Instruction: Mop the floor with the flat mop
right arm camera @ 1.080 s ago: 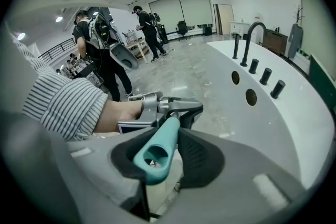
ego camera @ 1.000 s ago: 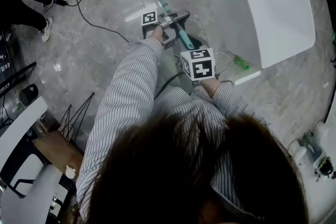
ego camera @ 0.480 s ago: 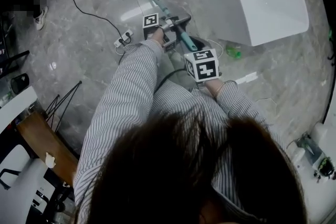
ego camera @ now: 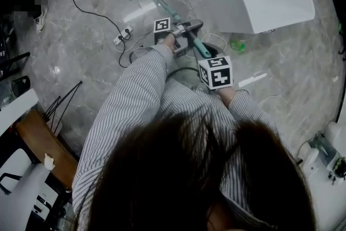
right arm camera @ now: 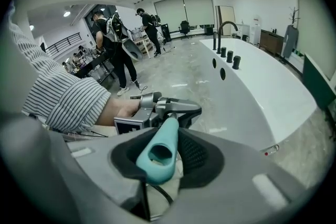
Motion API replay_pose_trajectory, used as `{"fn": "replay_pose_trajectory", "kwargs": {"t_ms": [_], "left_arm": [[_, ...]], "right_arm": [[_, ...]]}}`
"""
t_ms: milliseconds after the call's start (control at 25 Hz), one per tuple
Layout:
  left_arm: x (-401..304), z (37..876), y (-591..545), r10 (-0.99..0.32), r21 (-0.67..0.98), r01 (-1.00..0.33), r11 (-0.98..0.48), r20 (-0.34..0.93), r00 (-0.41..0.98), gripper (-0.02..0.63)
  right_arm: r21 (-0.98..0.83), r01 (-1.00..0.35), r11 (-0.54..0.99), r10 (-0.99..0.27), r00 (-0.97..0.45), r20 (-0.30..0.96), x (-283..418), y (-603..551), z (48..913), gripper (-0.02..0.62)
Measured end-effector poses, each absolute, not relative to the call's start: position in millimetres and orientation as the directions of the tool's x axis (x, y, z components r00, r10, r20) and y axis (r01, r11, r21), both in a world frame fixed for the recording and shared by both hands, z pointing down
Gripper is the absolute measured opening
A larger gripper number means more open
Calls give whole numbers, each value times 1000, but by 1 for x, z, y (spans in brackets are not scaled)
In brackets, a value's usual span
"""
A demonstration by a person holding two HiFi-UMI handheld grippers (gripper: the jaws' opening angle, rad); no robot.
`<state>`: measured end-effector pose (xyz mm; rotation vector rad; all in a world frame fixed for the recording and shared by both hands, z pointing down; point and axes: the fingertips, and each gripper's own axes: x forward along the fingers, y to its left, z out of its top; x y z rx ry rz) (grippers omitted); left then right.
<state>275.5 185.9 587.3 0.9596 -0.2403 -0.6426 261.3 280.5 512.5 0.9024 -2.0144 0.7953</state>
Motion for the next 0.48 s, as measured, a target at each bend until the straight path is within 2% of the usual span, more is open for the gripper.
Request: {"fn": "replay_pose_trajectory", "kwargs": {"t_ms": [160,400,480], "left_arm": [[274,589,184,-624,823,403,400,-77,778,20],[262,577,178,-665,818,469,333,-149,732,25],[255,574,178,-668,817,482,317,-168,725,49]], "right_arm": [[-226,-793,565,-313,-459,831,261,281,514,112],[-213,-774,597,-330,-479,813,251,276,506,114],[-205,-759,618,-331,-488,808,245,274,503,115]]}}
